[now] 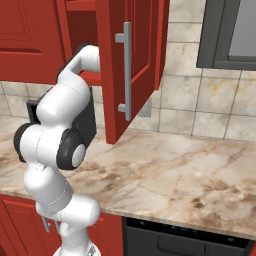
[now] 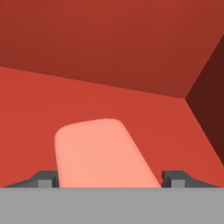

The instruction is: Locate and retrieve the bar soap and bar soap from the cabinet. Place them next to the sink.

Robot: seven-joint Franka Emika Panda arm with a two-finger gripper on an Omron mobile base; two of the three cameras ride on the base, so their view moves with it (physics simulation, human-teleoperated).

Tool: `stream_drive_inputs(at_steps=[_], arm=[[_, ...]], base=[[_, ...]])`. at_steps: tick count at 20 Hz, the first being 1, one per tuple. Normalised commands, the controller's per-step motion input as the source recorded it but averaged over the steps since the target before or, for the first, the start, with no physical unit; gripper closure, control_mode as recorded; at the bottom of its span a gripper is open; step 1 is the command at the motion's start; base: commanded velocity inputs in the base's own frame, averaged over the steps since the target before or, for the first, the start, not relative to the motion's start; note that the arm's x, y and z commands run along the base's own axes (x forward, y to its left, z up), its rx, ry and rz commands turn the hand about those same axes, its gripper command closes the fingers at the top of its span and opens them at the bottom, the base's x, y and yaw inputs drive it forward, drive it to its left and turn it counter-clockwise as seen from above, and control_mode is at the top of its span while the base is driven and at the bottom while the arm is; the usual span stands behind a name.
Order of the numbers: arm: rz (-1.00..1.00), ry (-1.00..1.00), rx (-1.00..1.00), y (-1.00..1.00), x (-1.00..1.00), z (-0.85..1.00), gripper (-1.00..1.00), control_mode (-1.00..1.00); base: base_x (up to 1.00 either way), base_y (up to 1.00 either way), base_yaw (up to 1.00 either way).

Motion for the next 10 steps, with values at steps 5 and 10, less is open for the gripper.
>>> stream_drive_inputs(at_steps=[5,10], arm=[[-0.05,-0.02,0.00,0.09,-0.44,0.00,1.00,-1.00],[-0.04,-0.01,0.00,0.07,-0.44,0.05,1.00,-1.00]], base=[[0.00,0.00,0.00],[0.00,0.00,0.00]])
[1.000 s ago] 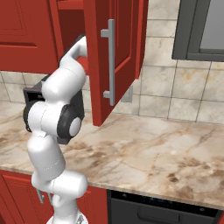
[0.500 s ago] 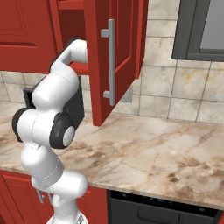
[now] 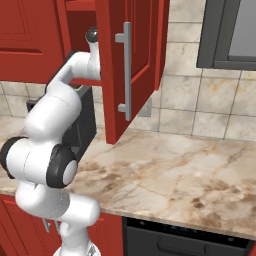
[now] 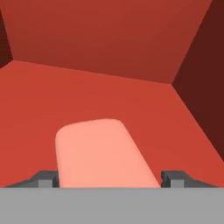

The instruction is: Locate and retrieve the bar soap and bar soap from the cabinet. Place them next to the sink.

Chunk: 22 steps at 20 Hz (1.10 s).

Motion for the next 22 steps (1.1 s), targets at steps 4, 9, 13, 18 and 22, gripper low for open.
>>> stream_drive_inputs(at_steps=[4,9,13,18,22], arm=[[-0.04,-0.01,0.00,0.05,-0.47,0.08,1.00,-1.00],[-0.03,-0.03,0.00,0.04,-0.53,0.05,1.00,-1.00],[-0.03,-0.05,0.00,0.10,-0.62,0.02,1.00,-1.00],[-0.04,-0.05,0.01,0.18,-0.66,0.01,1.00,-1.00],[-0.03,-0.05,0.01,0.14,-0.68,0.02,1.00,-1.00]], base=[[0.00,0.00,0.00],[0.00,0.00,0.00],[0.00,0.00,0.00],[0.00,0.00,0.00],[0.00,0.00,0.00]])
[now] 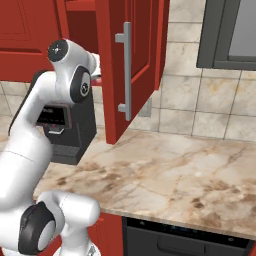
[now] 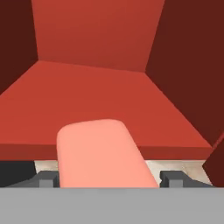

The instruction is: Locate and retrieve the bar soap and bar soap from the cabinet. Place them next to the sink.

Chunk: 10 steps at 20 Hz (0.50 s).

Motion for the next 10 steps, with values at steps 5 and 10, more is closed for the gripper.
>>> stream_drive_inputs(at_steps=[5,10], arm=[[-0.04,-0.05,0.01,0.10,-0.78,0.06,1.00,-1.00],[-0.03,-0.02,0.00,0.11,-0.81,0.10,1.00,-1.00]], base=[[0.00,0.00,0.00],[0.00,0.00,0.00]])
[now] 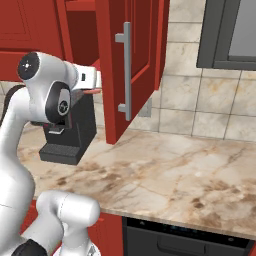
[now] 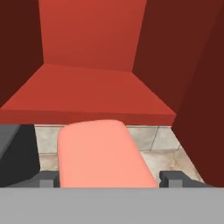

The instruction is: Locate and retrieve the bar soap and bar soap from the cabinet. Place them next to the sink.

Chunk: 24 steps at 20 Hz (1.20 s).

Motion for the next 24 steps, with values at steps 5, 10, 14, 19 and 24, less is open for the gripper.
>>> stream_drive_inputs(at_steps=[5,10,14,19,24], arm=[[-0.02,-0.02,0.00,0.11,-0.83,0.06,1.00,-1.00],[-0.01,-0.02,0.00,0.07,-0.87,0.02,1.00,-1.00],[0.00,0.00,0.00,0.05,-0.82,0.00,1.00,-1.00],[0.00,0.00,0.00,0.17,-0.85,0.00,1.00,-1.00],[0.00,0.00,0.02,0.19,-0.63,0.00,1.00,-1.00]], base=[[0.00,0.00,0.00],[0.00,0.00,0.00],[0.00,0.00,0.00],[0.00,0.00,0.00],[0.00,0.00,0.00]])
